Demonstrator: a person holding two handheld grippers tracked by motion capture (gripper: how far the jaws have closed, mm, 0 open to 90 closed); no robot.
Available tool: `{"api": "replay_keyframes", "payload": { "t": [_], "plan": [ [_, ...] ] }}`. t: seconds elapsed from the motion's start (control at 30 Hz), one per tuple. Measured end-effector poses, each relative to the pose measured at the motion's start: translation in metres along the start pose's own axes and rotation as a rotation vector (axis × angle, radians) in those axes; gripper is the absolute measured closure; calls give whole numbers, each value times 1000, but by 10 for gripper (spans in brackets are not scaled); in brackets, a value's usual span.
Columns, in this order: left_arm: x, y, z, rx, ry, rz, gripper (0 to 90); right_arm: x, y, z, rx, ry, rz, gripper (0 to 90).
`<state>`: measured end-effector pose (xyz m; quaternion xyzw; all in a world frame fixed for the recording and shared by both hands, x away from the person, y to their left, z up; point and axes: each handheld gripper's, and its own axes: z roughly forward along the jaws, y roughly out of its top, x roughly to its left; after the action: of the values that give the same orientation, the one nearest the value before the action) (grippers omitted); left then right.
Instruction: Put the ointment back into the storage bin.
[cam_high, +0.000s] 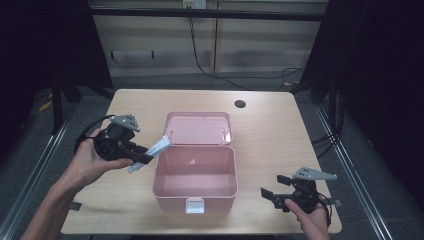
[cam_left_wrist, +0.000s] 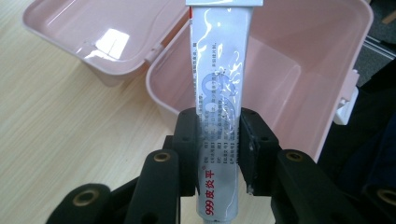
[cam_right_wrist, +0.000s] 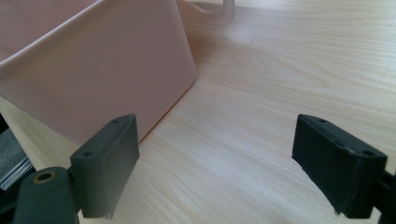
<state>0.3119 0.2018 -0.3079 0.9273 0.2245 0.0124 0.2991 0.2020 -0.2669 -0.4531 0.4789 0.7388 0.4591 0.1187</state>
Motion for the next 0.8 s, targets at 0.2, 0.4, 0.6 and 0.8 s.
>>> {"api": "replay_keyframes", "payload": {
  "t": [0.2,0.4,0.6,0.8],
  "plan": [
    [-9,15,3,3,-14,37,707,0,0,0,-1,2,1,141],
    [-17,25,8,17,-40,76,706,0,-1,1,8,7,7,141],
    [-22,33,15,34,-56,106,706,-1,0,0,1,7,4,141],
    [-27,43,25,67,-43,112,707,0,0,-1,-5,8,5,141]
  ]
}}
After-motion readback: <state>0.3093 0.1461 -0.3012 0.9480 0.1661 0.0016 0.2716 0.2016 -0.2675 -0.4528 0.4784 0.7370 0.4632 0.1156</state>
